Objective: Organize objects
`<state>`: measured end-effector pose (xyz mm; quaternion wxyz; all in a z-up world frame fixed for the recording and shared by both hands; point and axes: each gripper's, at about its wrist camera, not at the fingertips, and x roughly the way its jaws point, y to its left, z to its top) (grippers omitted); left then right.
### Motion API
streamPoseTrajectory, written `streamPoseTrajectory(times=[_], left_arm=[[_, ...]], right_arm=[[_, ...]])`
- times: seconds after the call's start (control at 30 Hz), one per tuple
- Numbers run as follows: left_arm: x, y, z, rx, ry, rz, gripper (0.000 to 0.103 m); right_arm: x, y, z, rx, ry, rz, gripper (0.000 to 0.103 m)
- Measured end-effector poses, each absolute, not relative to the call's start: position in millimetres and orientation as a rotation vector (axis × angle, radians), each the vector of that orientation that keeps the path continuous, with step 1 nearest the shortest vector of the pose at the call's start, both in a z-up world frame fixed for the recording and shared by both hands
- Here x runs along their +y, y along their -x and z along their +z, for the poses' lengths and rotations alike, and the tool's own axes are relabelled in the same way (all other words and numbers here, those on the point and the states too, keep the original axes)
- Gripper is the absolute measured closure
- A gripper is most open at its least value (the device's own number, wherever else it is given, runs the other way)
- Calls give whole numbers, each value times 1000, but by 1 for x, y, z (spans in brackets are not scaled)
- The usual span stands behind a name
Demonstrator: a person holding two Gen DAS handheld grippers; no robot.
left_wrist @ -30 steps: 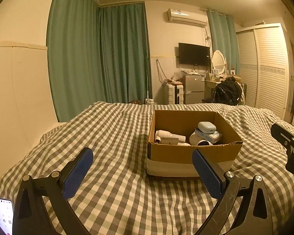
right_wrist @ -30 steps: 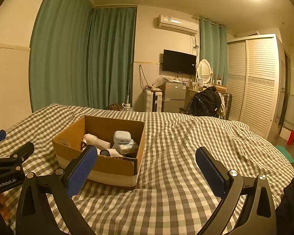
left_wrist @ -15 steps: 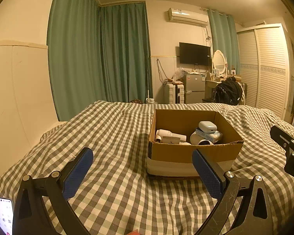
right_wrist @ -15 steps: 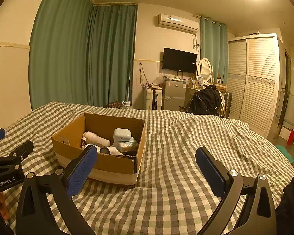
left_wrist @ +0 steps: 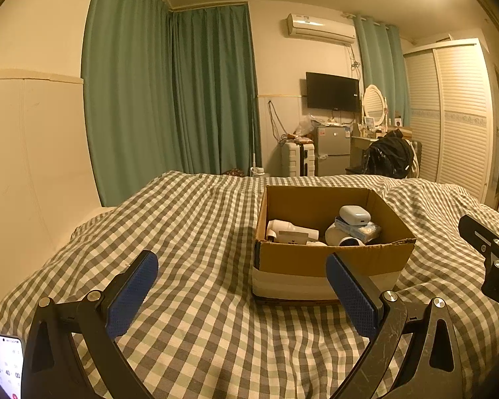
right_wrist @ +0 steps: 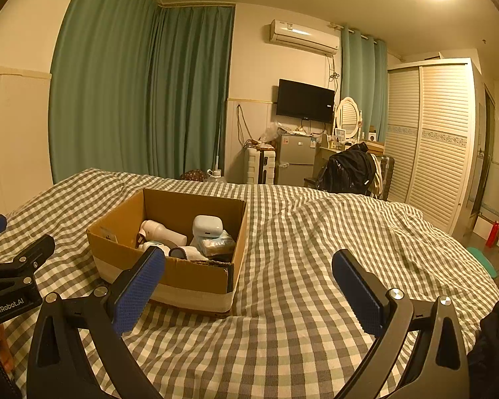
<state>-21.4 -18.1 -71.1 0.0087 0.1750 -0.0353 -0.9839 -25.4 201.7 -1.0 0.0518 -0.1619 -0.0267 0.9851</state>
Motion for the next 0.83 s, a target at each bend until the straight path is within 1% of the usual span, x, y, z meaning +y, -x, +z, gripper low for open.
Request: streamPoseTrajectory(times=[0.53,0.83], left_arm=[[-17,22,-72,-120,-549,-3081,0],[-23,21,-73,-81,-533,-3059,0]], right_arm=[[202,27,-2,-84,503,2995,2],[202,28,-4,-83,511,2993,2]])
